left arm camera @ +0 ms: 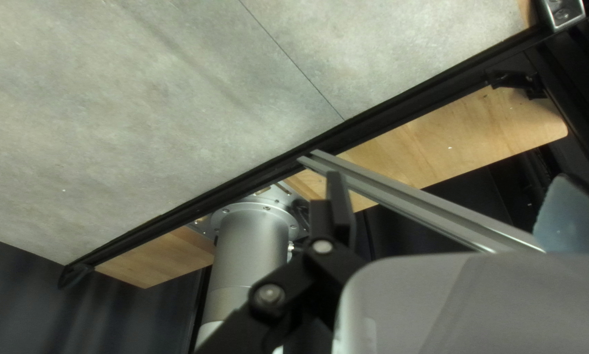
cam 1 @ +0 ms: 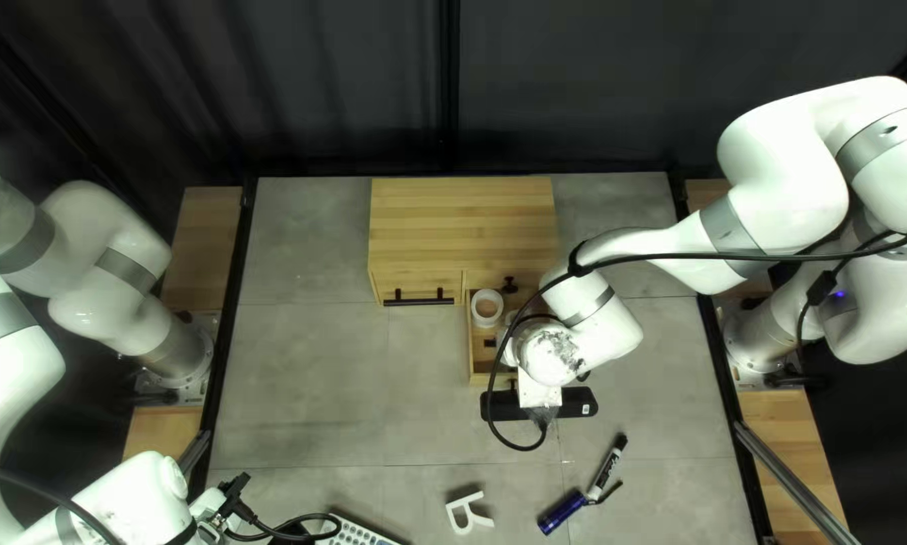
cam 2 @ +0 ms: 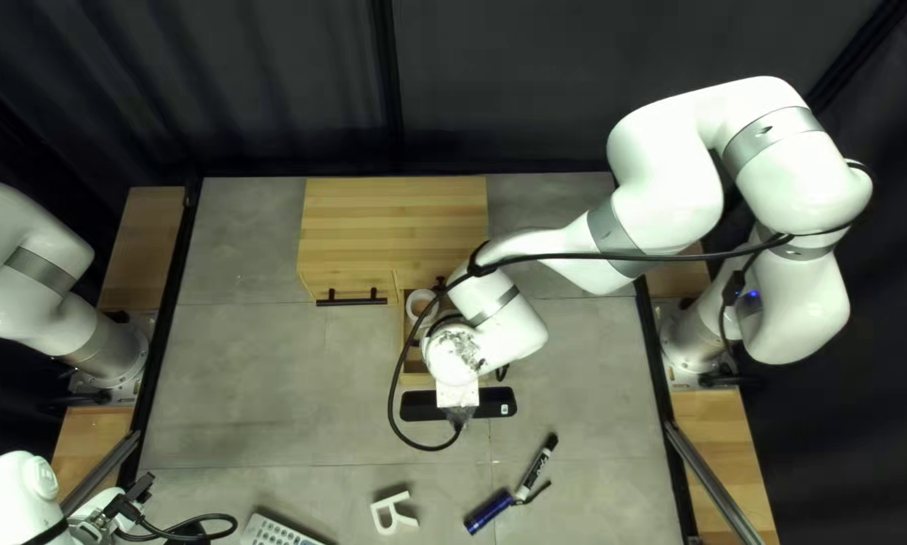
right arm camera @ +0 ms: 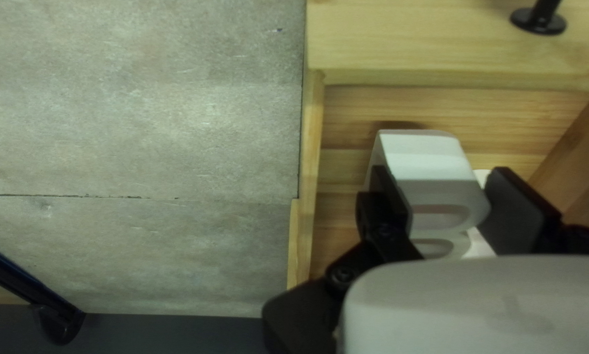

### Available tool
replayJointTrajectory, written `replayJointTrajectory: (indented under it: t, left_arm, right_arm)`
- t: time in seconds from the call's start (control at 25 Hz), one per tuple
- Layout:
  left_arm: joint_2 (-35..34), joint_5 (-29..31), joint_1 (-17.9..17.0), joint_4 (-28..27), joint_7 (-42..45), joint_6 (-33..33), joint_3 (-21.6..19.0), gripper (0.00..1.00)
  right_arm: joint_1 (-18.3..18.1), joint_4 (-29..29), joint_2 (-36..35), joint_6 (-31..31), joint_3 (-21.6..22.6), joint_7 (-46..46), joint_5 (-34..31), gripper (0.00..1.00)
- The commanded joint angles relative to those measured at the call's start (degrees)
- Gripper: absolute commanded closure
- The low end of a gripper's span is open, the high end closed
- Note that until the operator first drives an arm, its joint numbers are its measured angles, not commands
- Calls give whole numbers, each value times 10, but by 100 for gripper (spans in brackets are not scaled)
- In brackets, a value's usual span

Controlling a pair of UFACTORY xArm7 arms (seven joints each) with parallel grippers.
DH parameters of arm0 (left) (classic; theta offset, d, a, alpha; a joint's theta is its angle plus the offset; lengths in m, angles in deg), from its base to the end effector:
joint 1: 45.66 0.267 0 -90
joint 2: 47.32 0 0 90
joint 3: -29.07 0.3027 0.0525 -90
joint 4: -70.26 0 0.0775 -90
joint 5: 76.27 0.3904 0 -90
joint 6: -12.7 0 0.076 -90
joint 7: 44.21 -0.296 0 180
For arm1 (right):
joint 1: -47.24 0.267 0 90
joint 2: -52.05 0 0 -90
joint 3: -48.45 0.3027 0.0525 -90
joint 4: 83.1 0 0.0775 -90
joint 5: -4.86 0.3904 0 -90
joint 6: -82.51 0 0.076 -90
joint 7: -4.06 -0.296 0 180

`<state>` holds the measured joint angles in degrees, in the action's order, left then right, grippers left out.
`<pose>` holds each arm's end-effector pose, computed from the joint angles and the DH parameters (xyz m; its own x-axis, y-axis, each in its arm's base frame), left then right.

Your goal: Open drawers and place objects into drawer and close

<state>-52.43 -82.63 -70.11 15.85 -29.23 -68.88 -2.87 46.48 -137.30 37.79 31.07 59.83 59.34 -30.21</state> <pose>0.1788 -0.3129 0.1344 0.7278 -0.5663 -0.3868 -0.6309 -0.7740 -0.0540 0.4868 -0.0067 0.0115 -0.0138 0.9100 -0.4143 0.9998 0.0074 -0.0172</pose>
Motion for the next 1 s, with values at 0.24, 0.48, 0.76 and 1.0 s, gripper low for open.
replayJointTrajectory:
  t: [0.24, 0.48, 0.76, 1.0]
  left_arm:
    - [0, 0, 0, 0, 0, 0, 0, 0]
    - [0, 0, 0, 0, 0, 0, 0, 0]
    - [0, 0, 0, 0, 0, 0, 0, 0]
    - [0, 0, 0, 0, 0, 0, 0, 0]
  right_arm:
    - [-4, 10, 7, 4, -4, -3, -2, 99]
    - [-7, 13, 3, 12, -9, -6, -10, 99]
    - [-9, 19, 6, 17, -11, -10, -12, 99]
    - [-10, 21, 5, 20, -13, -11, -14, 99]
